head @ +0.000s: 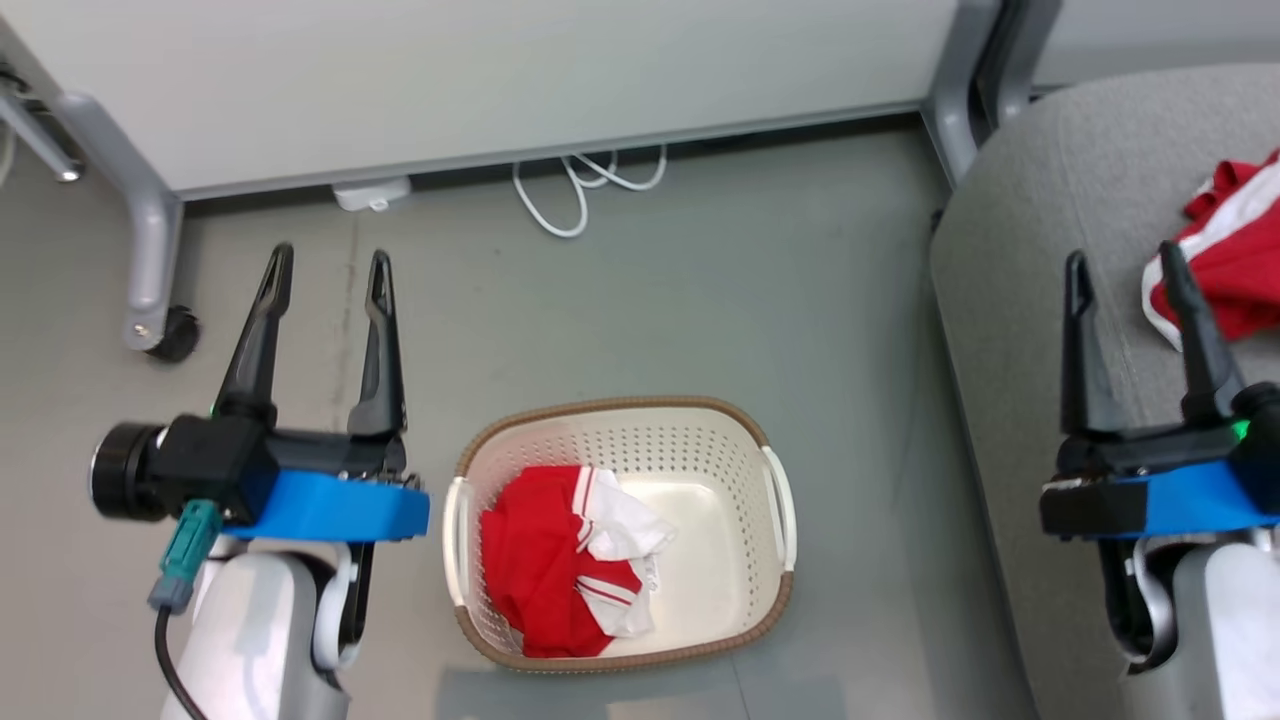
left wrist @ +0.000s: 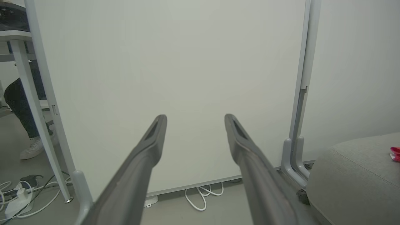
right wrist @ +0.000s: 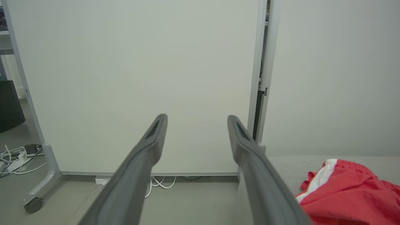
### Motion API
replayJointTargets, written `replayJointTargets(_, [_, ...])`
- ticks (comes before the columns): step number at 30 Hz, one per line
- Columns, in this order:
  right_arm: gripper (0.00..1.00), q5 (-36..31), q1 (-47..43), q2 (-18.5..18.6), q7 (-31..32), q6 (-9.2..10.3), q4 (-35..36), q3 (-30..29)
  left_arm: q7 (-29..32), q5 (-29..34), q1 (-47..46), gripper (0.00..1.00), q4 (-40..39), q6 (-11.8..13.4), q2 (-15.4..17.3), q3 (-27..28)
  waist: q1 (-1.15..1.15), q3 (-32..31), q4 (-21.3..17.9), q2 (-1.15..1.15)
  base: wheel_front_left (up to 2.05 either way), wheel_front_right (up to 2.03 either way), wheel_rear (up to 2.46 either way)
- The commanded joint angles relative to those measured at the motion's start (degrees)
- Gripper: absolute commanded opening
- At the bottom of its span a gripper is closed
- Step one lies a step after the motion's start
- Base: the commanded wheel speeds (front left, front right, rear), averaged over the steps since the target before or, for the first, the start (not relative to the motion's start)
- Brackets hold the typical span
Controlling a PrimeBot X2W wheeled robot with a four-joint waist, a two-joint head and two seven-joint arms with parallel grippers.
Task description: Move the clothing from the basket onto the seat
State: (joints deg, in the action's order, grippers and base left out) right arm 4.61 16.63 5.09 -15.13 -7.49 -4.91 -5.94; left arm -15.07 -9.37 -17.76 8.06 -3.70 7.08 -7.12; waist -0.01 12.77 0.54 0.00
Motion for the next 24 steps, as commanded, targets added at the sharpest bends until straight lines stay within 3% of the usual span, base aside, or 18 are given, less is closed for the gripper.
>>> replayJointTargets(1, [1.0, -0.1, -1.4, -0.4, 0.0, -0.01, -0.4, 0.4, -0.1, 0.7, 1.8, 1.0, -0.2, -0.6, -0.4, 1.1, 0.01, -1.7, 1.6, 0.0, 0.0, 0.0, 0.0])
replayJointTargets(12, [1.0, 0.1, -5.9, -1.8, 0.0, -0.01, -2.6, 2.5, -0.2, 1.7, 8.2, 1.0, 0.8, -2.7, -3.1, 6.1, 0.01, -5.1, 3.3, 0.0, 0.0, 0.0, 0.0])
replayJointTargets(24, [1.0, 0.8, -10.4, -2.2, 0.0, -0.01, -4.3, 3.1, -0.2, 0.8, 11.0, 1.0, 3.1, -3.8, -4.1, 6.3, 0.01, -7.0, 4.1, 0.0, 0.0, 0.0, 0.0])
